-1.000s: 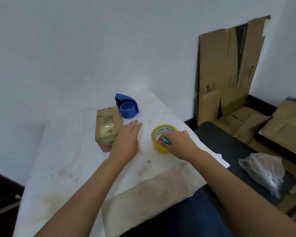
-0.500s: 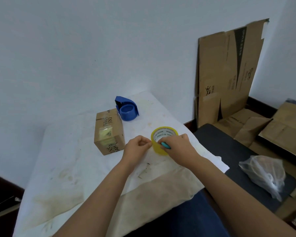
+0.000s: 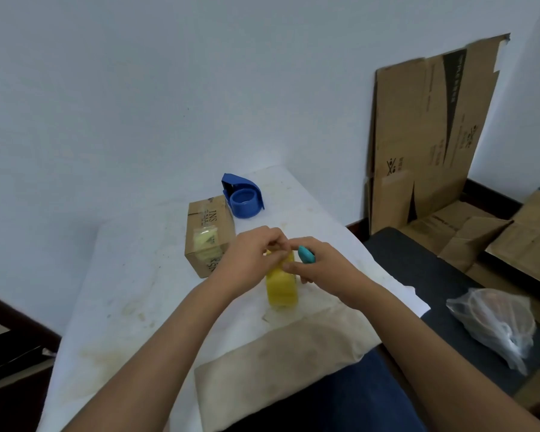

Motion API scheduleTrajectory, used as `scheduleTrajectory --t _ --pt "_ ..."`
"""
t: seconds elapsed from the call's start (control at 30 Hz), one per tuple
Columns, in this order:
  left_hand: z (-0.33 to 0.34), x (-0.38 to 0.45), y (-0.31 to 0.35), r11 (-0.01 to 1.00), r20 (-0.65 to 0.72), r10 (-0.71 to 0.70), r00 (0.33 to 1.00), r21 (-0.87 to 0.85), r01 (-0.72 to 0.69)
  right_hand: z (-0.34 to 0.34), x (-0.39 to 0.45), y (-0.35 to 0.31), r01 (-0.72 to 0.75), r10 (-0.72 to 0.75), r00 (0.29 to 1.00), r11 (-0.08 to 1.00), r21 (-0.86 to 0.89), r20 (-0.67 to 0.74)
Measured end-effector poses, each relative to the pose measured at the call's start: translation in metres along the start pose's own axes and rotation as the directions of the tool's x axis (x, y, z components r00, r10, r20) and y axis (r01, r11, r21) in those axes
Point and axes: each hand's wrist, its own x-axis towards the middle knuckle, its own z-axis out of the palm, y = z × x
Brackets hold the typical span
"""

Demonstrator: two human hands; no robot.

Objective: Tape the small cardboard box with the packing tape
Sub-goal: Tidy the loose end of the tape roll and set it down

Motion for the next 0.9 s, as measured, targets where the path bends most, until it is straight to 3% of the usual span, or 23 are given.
scheduleTrajectory --t 0.2,0.33,0.6,0.9 --pt "-0.005 -0.01 -0.011 0.951 0.015 -0.117 0.993 -0.287 0.116 0.004 -0.003 0.003 0.021 -0.021 1.0 1.0 -0.012 -0.015" --pt "-0.009 -0.013 -0.017 0.971 -0.03 -0.171 0.985 -0.177 0.163 0.007 -0.005 0.008 0.004 -0.003 1.0 0.999 0.045 -0.029" --pt "-0.001 -0.019 -0.013 0.995 -0.094 -0.047 0.994 -0.092 0.038 0.012 -0.004 0.01 0.078 -0.087 0.991 0.993 -0.089 -0.105" --pt "-0.005 -0.03 -0.012 0.996 0.025 -0.002 1.0 -0.091 0.004 0.014 -0.004 0.011 0.114 -0.131 0.985 0.982 -0.152 -0.109"
